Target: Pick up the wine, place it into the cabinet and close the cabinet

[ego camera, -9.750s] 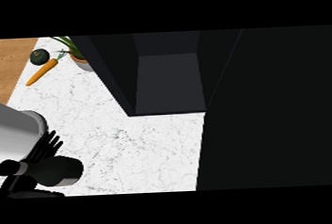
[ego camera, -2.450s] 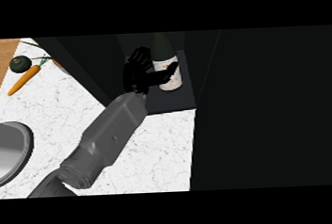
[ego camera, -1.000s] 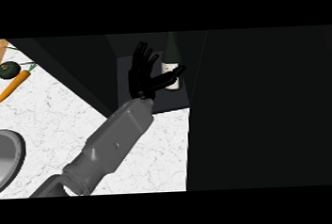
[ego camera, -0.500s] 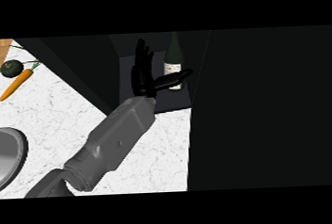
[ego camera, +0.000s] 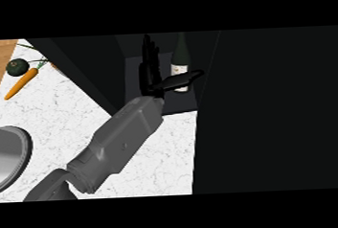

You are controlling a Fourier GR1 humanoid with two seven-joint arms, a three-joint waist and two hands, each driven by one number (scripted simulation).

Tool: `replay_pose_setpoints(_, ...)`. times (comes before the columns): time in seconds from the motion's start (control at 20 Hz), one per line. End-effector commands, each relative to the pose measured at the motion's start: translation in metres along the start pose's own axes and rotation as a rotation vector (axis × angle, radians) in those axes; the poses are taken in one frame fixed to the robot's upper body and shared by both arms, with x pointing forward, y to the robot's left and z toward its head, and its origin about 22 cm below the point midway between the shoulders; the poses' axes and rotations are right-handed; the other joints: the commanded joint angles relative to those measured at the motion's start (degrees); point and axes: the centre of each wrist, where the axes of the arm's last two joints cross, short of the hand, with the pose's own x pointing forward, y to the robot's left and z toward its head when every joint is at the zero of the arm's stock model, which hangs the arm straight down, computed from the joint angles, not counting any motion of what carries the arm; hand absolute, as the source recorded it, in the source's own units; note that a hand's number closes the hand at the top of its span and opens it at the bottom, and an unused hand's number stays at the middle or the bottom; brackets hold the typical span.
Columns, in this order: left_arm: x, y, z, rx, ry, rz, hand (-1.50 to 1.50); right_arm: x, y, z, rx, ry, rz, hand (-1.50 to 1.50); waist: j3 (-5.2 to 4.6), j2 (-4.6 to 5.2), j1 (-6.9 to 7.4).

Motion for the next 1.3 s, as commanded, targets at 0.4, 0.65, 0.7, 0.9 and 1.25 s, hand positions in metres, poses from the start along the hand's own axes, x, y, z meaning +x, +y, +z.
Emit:
replay_pose_setpoints(0.4,-0.018,0.003,0.031,-0.049,-0.008,0.077,-1.50,0.013,0.002,0.012,-0.012,-0.006,0.002,-1.50,0.00,-0.47,1.11)
replay_pose_setpoints(0.65,-0.017,-0.006,0.040,-0.106,-0.010,0.085,-1.50,0.012,0.005,0.013,-0.016,0.031,0.016,-1.50,0.01,-0.83,2.39)
replay_pose_setpoints(0.7,-0.017,-0.009,0.045,-0.120,-0.009,0.079,-1.50,0.007,0.000,0.004,-0.055,0.027,-0.009,-1.50,0.01,-0.93,3.21)
replay_pose_setpoints(0.9,-0.029,-0.001,0.061,-0.146,-0.017,0.069,-1.50,0.002,-0.010,0.022,-0.050,0.052,0.006,-1.50,0.06,-1.27,4.56)
replay_pose_setpoints(1.25,-0.017,-0.016,0.074,-0.173,-0.027,0.081,-1.50,0.012,0.013,0.009,-0.083,0.049,0.022,-1.50,0.02,-1.64,5.98)
